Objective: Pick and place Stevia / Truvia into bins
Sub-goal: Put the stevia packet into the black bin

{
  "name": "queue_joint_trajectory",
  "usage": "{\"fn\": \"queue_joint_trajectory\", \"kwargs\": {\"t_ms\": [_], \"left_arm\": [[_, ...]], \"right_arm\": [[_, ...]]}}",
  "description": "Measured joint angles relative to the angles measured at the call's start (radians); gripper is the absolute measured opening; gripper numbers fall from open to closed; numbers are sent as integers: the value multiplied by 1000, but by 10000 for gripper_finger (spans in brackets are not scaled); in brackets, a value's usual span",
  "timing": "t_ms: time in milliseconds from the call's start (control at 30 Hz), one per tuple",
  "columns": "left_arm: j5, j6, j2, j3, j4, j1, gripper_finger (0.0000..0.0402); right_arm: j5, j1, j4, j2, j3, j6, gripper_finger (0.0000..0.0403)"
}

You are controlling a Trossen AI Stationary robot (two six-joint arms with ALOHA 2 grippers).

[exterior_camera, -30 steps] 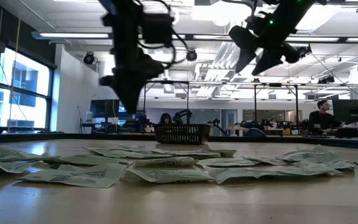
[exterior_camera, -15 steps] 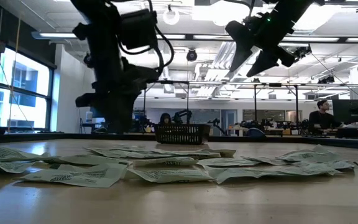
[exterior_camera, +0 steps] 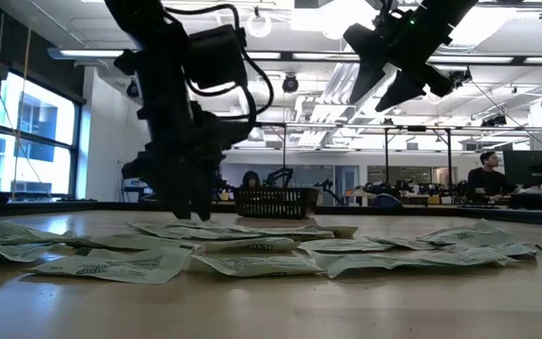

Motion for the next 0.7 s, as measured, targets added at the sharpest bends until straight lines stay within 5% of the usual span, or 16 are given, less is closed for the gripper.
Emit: {"fn": "queue_joint_trajectory", "kwargs": {"t_ms": [200, 500, 700], "left_arm": [[-9, 52, 38, 4, -12, 0, 161], [-163, 218, 45, 2, 17, 52, 22], [-196, 292, 3, 4, -11, 138, 38]], "right_arm": [[-8, 0, -22, 0, 0, 32, 245], [13, 0, -20, 0, 0, 32, 245], [43, 1, -17, 0, 0, 33, 245]]}}
